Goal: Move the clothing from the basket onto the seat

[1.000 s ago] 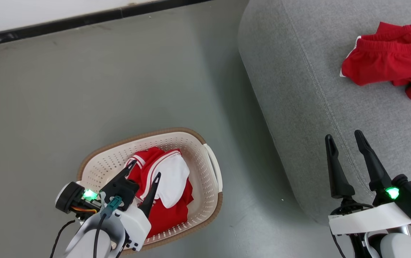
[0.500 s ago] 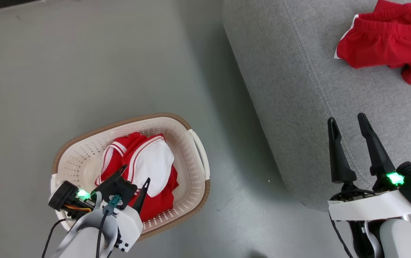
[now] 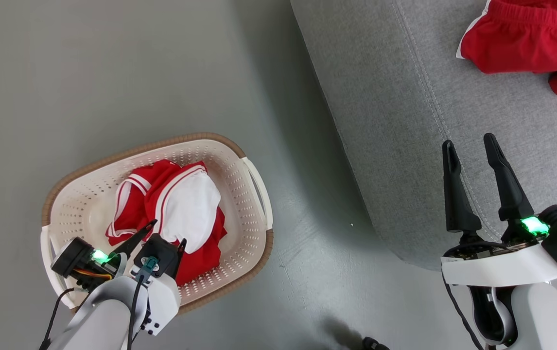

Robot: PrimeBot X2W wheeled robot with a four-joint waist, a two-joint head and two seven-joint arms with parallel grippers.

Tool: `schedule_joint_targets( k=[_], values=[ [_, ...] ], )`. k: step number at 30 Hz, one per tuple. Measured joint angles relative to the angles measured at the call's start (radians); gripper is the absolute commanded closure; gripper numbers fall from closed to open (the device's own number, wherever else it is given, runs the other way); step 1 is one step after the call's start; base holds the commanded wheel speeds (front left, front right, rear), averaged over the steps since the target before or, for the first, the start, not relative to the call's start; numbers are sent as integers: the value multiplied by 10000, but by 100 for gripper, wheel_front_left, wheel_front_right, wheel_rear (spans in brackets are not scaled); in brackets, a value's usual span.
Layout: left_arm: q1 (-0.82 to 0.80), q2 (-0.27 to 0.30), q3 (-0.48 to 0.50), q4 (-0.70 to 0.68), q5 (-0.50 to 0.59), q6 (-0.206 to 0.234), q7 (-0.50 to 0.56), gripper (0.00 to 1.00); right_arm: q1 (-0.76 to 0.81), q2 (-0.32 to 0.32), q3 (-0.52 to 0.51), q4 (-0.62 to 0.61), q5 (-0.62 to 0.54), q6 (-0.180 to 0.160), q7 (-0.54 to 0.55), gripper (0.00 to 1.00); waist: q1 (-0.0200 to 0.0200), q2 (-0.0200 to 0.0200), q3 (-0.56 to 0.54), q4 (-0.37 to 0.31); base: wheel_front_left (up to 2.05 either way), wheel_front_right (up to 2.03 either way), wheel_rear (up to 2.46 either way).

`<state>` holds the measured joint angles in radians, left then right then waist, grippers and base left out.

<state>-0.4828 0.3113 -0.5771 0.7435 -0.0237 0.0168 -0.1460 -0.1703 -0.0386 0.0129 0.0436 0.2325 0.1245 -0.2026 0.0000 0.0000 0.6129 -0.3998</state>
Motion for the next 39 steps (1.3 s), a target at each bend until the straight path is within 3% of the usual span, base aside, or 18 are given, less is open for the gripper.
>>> schedule_joint_targets(
  k=[14, 33, 39],
  values=[
    [-478, -12, 6, 790, 15, 61, 136, 0, -419, 6, 290, 125, 232, 0, -188, 0, 0, 0, 834, -331, 0, 0, 0],
    [-1196, 221, 65, 1724, 314, 669, 136, 0, -1021, 8, 619, 272, 608, 0, -366, 0, 0, 0, 1769, -702, 0, 0, 0],
    [-1381, 71, 104, 1912, 245, 621, 134, 0, -1212, 8, 721, 316, 608, 0, -410, 0, 0, 0, 2004, -799, 0, 0, 0]
  ],
)
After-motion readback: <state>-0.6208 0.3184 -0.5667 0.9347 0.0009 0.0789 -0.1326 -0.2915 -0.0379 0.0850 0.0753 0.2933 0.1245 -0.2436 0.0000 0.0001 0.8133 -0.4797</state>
